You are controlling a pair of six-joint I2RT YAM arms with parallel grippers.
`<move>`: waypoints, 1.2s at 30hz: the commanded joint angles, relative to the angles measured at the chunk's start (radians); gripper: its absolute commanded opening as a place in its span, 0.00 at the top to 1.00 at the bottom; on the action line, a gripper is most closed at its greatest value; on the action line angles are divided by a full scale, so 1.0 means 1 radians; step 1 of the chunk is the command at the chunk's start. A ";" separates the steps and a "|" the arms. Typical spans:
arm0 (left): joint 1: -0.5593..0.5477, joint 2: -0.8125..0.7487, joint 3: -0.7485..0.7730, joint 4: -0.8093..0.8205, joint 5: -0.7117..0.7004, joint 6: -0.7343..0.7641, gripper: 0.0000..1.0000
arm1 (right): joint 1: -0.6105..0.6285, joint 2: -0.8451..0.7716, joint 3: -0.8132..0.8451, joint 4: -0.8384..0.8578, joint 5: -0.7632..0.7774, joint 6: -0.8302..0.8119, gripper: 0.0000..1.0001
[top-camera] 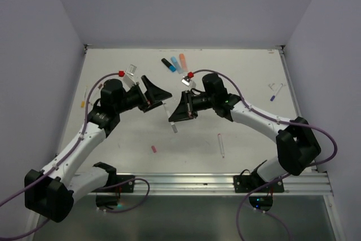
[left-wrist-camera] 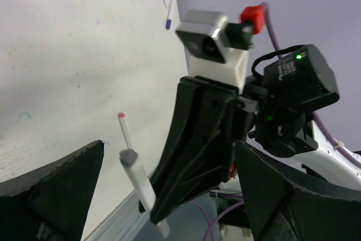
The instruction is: Open the pen caps
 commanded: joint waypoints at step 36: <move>-0.124 -0.007 -0.071 0.071 -0.042 0.067 0.50 | -0.037 -0.004 0.128 -0.151 0.327 0.187 1.00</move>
